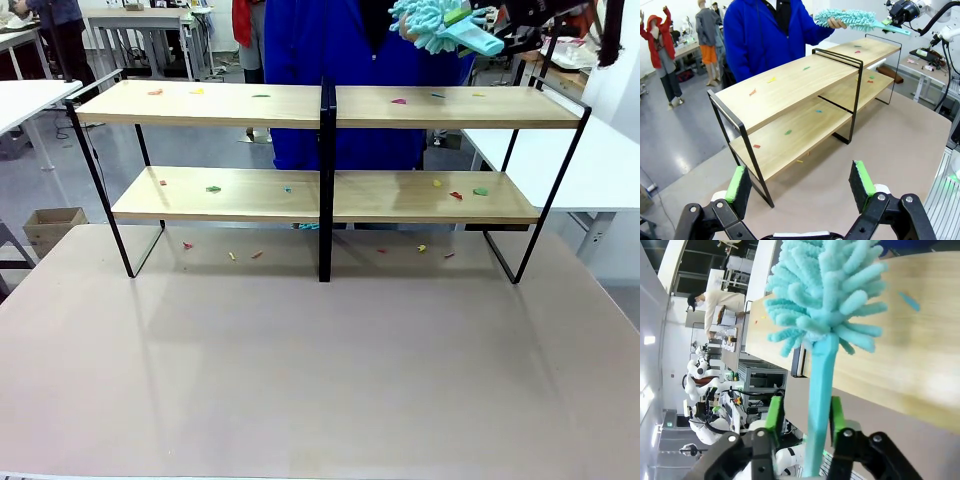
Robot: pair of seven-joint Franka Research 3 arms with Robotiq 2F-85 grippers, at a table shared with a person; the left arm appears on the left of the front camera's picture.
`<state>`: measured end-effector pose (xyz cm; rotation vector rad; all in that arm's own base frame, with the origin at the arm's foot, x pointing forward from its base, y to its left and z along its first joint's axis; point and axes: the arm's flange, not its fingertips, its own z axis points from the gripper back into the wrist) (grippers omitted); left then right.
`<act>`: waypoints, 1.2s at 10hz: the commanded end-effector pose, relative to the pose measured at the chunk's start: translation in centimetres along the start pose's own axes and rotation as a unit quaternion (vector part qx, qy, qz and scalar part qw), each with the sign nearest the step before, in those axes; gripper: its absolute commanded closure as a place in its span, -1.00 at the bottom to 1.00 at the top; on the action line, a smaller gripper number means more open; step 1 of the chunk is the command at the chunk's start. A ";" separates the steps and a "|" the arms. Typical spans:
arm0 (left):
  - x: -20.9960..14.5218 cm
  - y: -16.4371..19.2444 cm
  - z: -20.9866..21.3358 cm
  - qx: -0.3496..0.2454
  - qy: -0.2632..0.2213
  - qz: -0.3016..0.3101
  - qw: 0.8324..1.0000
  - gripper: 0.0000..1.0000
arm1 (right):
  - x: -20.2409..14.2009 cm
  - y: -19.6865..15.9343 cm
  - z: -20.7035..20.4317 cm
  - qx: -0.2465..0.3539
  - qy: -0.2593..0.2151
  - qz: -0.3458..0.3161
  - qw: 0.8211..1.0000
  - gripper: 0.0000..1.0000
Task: Clean the shelves.
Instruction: Pick up the Duster when the human hands it over.
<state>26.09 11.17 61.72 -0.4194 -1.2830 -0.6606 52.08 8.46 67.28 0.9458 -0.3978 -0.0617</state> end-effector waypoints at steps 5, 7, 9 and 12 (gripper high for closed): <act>0.0 0.0 0.0 -0.001 0.004 -0.003 1.000 -1.00 | 0.3 0.2 0.2 -0.010 0.002 -0.011 1.000 1.00; 0.0 0.0 0.0 -0.001 0.004 -0.003 1.000 -1.00 | 0.2 0.0 0.2 -0.009 0.012 -0.007 1.000 1.00; 0.0 0.0 0.0 -0.001 0.004 -0.003 1.000 -1.00 | -0.6 0.3 2.8 -0.001 0.037 0.017 0.999 1.00; 0.0 0.0 0.0 -0.001 0.004 -0.003 1.000 -1.00 | -7.2 0.4 14.5 -0.015 0.103 0.126 0.987 1.00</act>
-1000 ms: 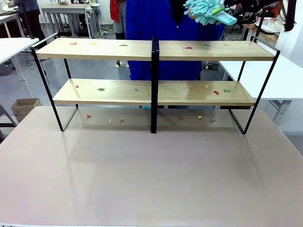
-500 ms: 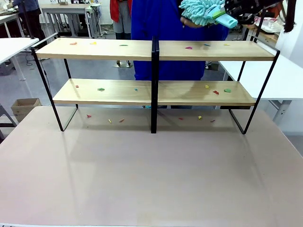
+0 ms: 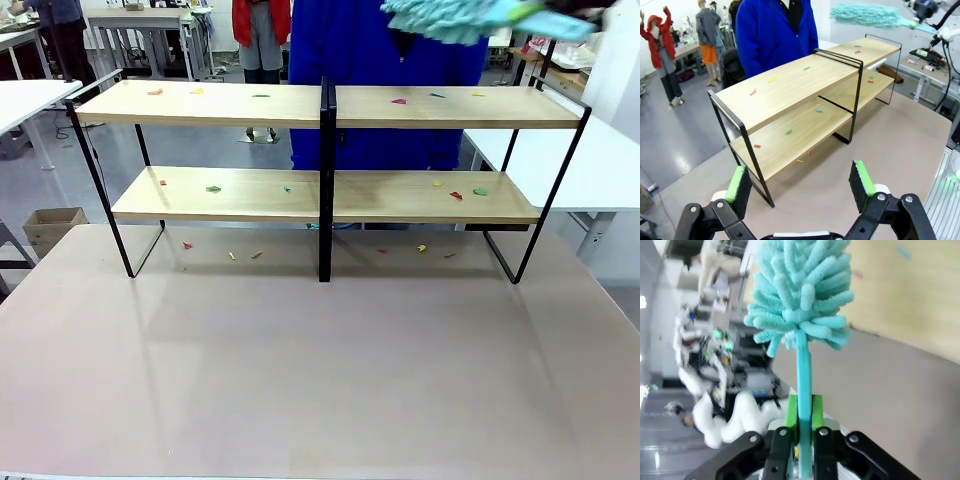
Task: Clean the shelves.
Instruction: Pick up the Duster when the human hands it over.
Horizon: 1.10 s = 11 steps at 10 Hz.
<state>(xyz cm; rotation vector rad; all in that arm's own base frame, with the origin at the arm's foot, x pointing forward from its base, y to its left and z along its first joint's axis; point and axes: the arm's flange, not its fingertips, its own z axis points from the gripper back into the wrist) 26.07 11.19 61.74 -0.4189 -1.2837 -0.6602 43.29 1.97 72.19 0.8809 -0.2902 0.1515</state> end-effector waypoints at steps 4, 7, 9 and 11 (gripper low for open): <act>0.0 0.0 0.0 -0.001 0.004 -0.003 1.000 -1.00 | -12.4 -5.8 14.6 0.044 -0.006 0.184 0.982 1.00; 0.0 0.0 0.0 -0.001 0.004 -0.003 1.000 -1.00 | -17.0 -11.0 20.3 0.090 -0.062 0.217 0.970 1.00; 0.0 0.0 0.0 -0.001 0.004 -0.003 1.000 -1.00 | -16.7 -9.8 19.7 0.067 -0.049 0.201 0.976 1.00; 0.0 0.0 0.0 -0.001 0.004 -0.003 1.000 -1.00 | -16.7 -9.8 19.7 0.067 -0.049 0.201 0.976 1.00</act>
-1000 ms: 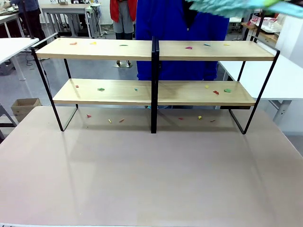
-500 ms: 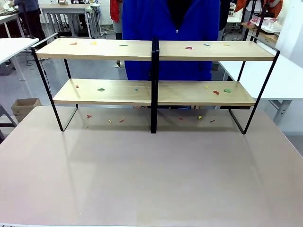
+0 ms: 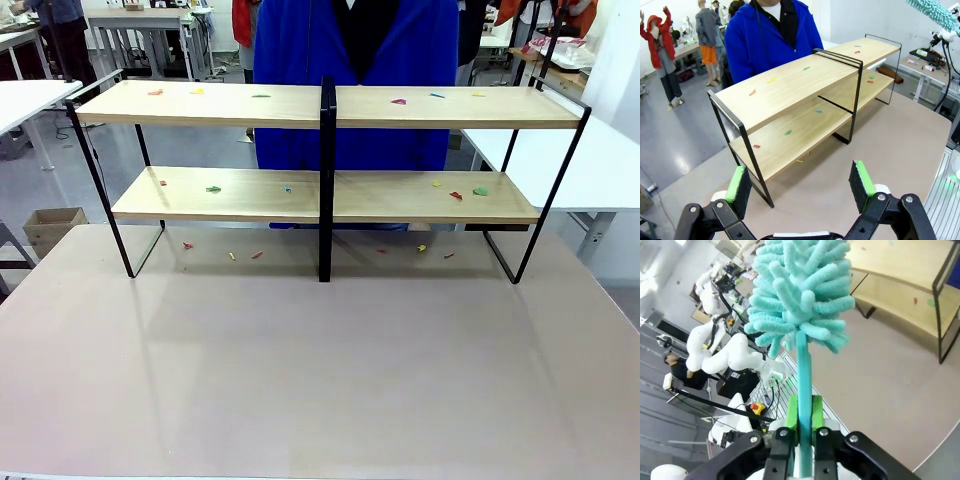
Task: Clean the shelves.
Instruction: Pick up the Duster when the human hands it over, then clean a randomly selected level of the Shelf with the Duster.
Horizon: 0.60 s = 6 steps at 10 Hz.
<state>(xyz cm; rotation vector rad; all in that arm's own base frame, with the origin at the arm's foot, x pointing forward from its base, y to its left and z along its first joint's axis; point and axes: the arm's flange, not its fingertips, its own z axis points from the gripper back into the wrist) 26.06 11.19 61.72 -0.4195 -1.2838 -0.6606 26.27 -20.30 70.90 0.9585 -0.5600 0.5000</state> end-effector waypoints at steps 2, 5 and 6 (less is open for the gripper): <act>0.0 0.0 0.0 -0.001 0.004 -0.003 1.000 -1.00 | 0.5 0.8 -0.1 0.001 0.004 0.003 1.000 1.00; 0.0 0.0 0.0 -0.001 0.004 -0.003 1.000 -1.00 | 0.5 0.8 -0.1 0.001 0.004 0.003 1.000 1.00; 0.0 0.0 0.0 -0.001 0.004 -0.003 1.000 -1.00 | 0.5 0.8 -0.1 0.001 0.004 0.003 1.000 1.00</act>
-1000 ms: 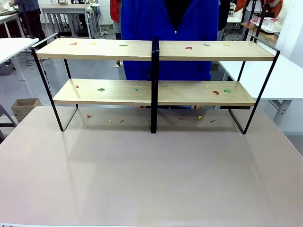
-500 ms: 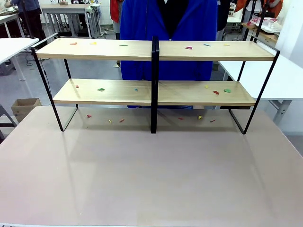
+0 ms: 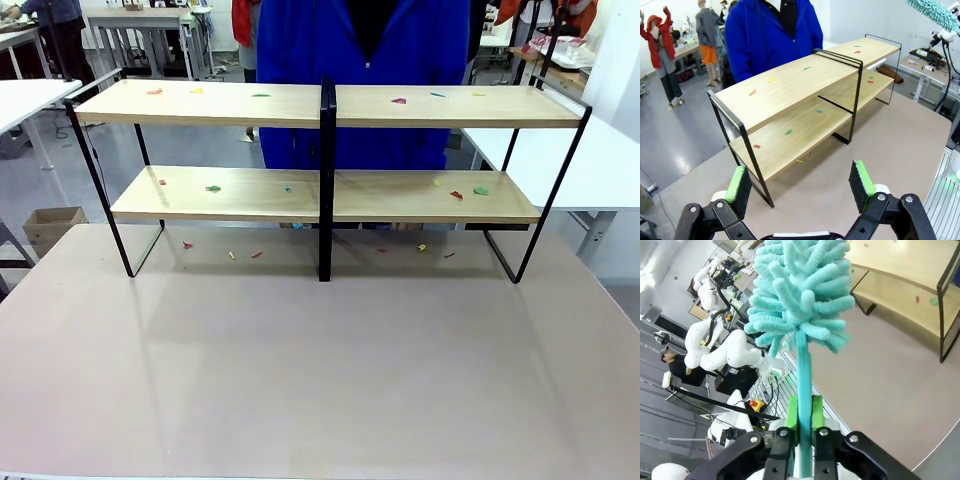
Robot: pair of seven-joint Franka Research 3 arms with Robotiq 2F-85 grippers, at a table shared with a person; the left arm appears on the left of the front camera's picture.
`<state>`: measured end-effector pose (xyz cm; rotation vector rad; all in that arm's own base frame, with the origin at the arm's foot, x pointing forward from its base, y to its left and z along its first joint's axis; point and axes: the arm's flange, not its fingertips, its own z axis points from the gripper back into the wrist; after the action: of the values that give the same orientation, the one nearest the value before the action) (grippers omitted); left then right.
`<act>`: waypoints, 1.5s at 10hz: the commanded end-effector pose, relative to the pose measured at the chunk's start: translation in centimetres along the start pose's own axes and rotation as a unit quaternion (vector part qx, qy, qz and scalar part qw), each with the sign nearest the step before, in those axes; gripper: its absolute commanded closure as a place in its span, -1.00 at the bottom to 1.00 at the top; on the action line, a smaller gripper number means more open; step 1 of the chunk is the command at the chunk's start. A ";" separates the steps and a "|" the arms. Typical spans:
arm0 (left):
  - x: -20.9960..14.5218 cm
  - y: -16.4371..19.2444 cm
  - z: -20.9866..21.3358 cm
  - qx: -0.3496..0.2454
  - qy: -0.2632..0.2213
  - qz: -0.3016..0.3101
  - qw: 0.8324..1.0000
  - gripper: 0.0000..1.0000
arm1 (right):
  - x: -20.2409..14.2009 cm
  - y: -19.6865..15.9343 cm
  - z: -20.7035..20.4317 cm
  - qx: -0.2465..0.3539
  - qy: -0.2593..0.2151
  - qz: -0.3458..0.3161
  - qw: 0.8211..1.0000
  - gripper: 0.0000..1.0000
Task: Clean the shelves.
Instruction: Clean a randomly selected level of the Shelf with the Duster.
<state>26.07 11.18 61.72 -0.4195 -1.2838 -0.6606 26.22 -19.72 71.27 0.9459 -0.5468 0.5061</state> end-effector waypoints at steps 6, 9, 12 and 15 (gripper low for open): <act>0.0 0.0 0.0 -0.001 0.004 -0.003 1.000 -1.00 | -1.3 2.7 -1.9 -0.019 0.058 0.032 0.998 0.75; 0.0 0.0 0.0 -0.001 0.004 -0.003 1.000 -1.00 | -6.2 7.9 -12.5 -0.014 0.246 0.108 0.963 0.75; 0.0 0.0 0.0 -0.001 0.004 -0.003 1.000 -1.00 | -12.0 10.4 -24.0 -0.073 0.368 0.176 0.910 0.75; 0.0 0.0 0.0 -0.001 0.004 -0.003 1.000 -1.00 | -12.5 10.9 -25.0 -0.073 0.384 0.156 0.907 0.75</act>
<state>26.09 11.18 61.70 -0.4195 -1.2829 -0.6606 15.11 6.48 57.07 0.3933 -0.0696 1.0922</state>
